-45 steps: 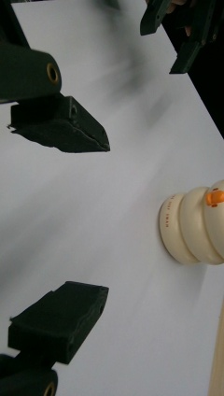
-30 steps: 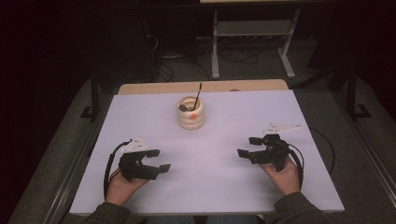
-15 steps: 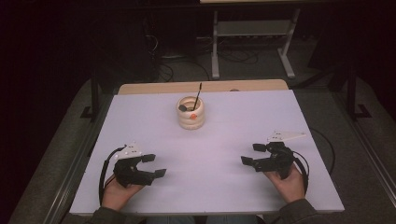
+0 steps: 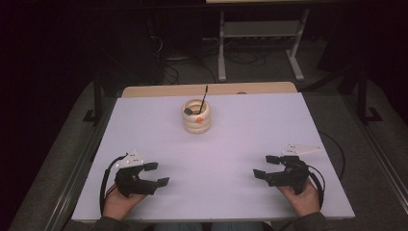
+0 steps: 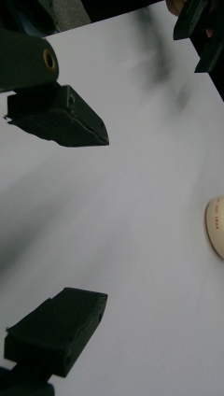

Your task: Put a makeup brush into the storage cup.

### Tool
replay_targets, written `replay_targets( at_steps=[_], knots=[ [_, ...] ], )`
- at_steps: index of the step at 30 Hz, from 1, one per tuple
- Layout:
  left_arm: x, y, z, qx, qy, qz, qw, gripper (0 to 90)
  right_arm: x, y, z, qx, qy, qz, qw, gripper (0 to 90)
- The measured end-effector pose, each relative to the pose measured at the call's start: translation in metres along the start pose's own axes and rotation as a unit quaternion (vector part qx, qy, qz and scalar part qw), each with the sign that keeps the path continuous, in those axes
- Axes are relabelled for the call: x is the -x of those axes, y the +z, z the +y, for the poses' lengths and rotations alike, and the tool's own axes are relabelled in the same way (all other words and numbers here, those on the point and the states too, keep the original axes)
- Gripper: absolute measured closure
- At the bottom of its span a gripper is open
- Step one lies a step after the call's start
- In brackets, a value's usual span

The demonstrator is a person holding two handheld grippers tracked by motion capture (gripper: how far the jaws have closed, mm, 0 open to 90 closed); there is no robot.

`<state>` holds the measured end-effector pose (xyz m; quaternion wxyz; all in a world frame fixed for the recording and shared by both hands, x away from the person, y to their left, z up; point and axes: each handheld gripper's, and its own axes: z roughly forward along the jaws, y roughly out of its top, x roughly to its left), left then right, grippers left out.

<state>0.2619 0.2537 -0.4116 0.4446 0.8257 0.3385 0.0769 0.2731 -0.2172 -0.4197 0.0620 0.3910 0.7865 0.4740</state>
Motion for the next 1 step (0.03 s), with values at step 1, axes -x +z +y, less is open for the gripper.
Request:
replay_targets(
  at_steps=[1],
  knots=[
    [0.0, 0.0001, 0.0002, -0.001, -0.001, -0.001, 1.0, 24.8, -0.0005, 0.0, -0.0004, -0.001, 0.003, 0.001, 1.0, 18.7]
  ],
)
